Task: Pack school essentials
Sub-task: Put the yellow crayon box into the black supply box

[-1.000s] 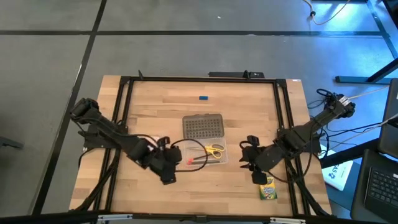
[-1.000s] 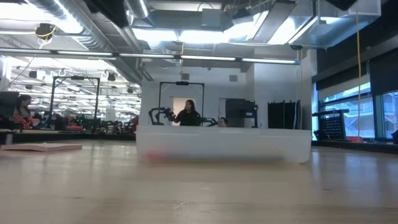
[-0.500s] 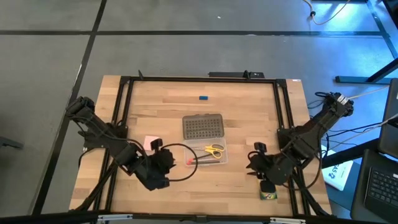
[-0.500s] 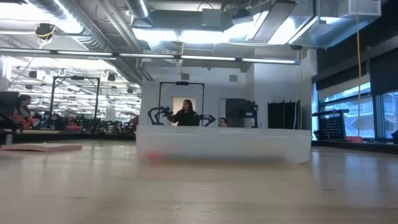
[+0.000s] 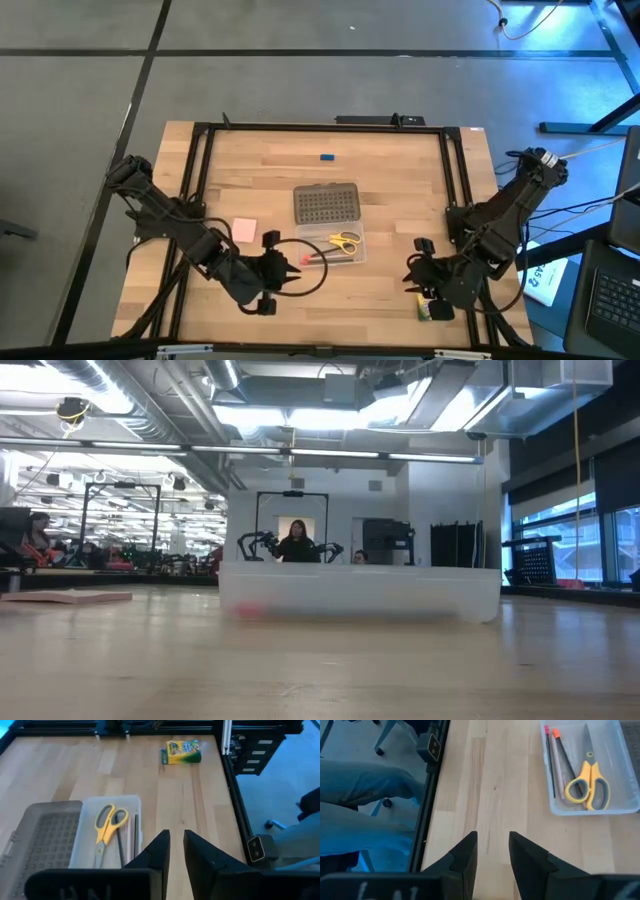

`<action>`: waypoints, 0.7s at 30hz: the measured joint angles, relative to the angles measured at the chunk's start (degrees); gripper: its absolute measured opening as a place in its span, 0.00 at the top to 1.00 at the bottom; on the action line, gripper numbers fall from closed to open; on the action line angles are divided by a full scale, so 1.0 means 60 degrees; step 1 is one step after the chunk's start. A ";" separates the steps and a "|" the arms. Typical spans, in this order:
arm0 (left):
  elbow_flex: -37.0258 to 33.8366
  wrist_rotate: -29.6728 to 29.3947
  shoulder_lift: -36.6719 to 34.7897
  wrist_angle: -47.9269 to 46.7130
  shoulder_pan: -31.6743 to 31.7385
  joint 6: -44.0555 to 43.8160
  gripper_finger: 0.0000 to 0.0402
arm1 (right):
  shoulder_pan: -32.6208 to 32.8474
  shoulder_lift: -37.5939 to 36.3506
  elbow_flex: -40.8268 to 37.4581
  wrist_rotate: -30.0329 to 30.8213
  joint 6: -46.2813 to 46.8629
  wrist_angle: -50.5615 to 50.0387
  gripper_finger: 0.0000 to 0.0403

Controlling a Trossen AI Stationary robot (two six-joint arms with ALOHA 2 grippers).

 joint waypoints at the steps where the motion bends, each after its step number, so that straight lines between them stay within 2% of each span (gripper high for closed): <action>1: 0.0000 -0.0004 0.0002 0.0002 0.0020 -0.0004 0.89 | 0.0039 0.0000 0.0000 -0.0005 0.0072 -0.0005 0.72; 11: 0.0000 0.0007 0.0002 0.0141 -0.0003 0.0405 0.94 | 0.0566 0.0000 0.0000 0.0034 0.0805 -0.0102 0.72; 16: 0.0000 0.0007 0.0002 0.0147 0.0159 0.0522 0.98 | 0.0938 0.0000 0.0000 0.0918 0.1656 -0.0659 0.72; 21: 0.0000 0.0007 0.0002 0.0147 0.0359 0.0518 0.99 | 0.1144 0.0000 0.0000 0.1220 0.2359 -0.0750 0.72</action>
